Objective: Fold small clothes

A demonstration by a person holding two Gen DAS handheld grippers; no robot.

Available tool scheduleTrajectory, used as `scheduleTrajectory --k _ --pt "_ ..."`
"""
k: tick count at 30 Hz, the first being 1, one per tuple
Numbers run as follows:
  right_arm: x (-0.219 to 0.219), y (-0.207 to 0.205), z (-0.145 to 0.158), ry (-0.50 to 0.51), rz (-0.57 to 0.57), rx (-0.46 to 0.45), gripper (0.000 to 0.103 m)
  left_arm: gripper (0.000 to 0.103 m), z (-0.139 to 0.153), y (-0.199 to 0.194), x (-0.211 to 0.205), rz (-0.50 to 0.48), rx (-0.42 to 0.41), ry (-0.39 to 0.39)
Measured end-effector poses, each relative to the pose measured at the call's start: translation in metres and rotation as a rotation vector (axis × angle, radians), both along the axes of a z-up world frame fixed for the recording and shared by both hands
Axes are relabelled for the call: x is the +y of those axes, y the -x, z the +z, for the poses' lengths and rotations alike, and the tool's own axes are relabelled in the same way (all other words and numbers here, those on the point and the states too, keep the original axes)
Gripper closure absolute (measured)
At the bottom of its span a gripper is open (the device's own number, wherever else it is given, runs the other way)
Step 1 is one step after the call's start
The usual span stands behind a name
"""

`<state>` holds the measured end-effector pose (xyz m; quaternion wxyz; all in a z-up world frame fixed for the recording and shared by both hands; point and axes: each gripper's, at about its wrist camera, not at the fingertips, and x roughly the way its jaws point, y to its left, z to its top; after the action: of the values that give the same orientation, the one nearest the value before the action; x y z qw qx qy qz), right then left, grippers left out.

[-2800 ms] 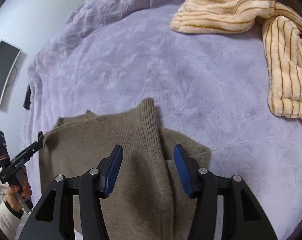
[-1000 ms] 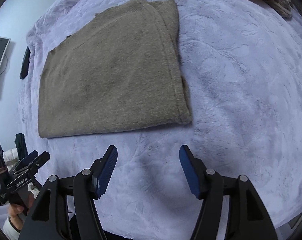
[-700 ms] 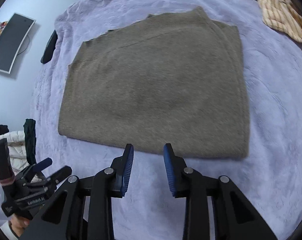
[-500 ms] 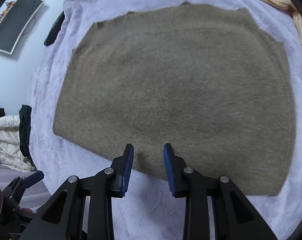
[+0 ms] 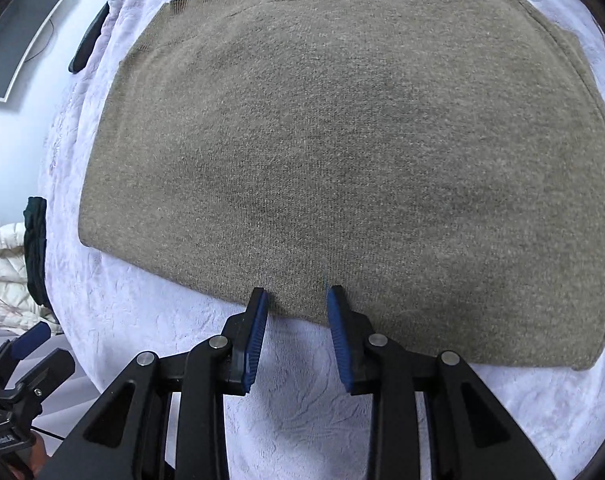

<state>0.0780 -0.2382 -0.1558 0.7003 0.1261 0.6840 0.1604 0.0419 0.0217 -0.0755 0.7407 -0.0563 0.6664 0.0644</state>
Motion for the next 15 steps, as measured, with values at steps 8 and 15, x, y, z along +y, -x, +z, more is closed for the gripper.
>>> scheduleTrajectory --k 8,15 --pt "0.019 -0.002 0.004 0.062 -0.030 0.003 0.068 0.002 -0.007 -0.002 0.012 -0.048 -0.010 0.058" --pt "0.044 0.000 0.006 0.151 -0.064 -0.007 0.065 0.002 -0.013 -0.018 0.033 -0.138 -0.011 0.126"
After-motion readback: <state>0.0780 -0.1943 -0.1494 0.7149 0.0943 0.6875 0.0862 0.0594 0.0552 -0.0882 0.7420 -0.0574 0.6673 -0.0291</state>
